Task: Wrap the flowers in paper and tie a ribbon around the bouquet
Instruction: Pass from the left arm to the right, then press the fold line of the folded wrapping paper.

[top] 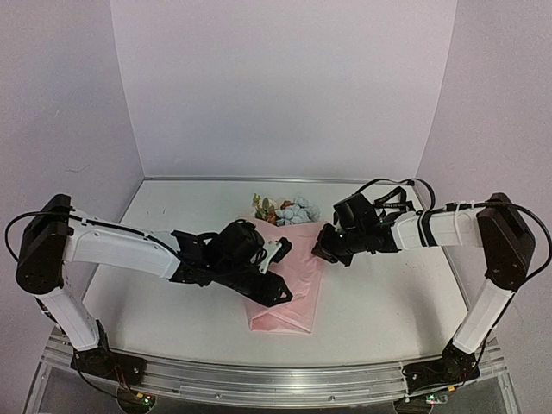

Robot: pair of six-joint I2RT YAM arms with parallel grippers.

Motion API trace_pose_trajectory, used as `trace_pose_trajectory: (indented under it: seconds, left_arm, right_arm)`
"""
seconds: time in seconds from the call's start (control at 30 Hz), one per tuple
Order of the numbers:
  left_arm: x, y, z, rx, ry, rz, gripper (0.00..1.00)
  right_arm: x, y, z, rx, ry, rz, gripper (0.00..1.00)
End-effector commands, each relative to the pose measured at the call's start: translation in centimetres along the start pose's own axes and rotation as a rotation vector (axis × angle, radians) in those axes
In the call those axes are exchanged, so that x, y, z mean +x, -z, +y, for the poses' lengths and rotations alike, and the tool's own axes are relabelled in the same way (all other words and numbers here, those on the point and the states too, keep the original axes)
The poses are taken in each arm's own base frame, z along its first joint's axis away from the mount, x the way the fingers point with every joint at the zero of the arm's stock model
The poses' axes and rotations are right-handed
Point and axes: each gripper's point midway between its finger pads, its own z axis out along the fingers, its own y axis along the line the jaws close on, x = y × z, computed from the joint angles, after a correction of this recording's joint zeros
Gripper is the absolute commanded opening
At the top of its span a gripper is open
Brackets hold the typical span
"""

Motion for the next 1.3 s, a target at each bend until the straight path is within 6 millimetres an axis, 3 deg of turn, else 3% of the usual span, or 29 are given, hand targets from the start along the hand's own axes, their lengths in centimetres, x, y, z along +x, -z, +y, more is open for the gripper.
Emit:
trace_pose_trajectory:
  seconds: [0.0,0.17,0.33,0.73,1.03,1.27]
  left_arm:
    - [-0.1,2.1,1.1,-0.022,0.028,-0.044,0.27]
    - [3.1,1.9,3.3,-0.030,0.085,0.017,0.21]
    - [5.6,0.3,4.2,-0.016,0.115,0.089,0.17]
    - [7.7,-2.1,5.4,-0.006,0.159,0.139,0.14]
    - [9.8,-3.0,6.5,-0.015,0.196,0.190,0.13]
    - [10.4,-3.2,6.8,-0.019,0.209,0.199,0.10]
  right_arm:
    - [-0.5,-0.2,0.8,-0.016,0.059,0.043,0.00]
    - [-0.2,-0.1,0.3,0.007,0.083,0.058,0.00]
    - [-0.1,0.0,-0.2,0.035,0.117,0.061,0.00]
    - [-0.9,-0.2,0.5,0.060,0.175,0.084,0.00]
    - [-2.2,-0.1,-0.1,0.076,0.190,0.080,0.00]
    - [-2.8,-0.4,-0.7,0.087,0.184,0.081,0.00]
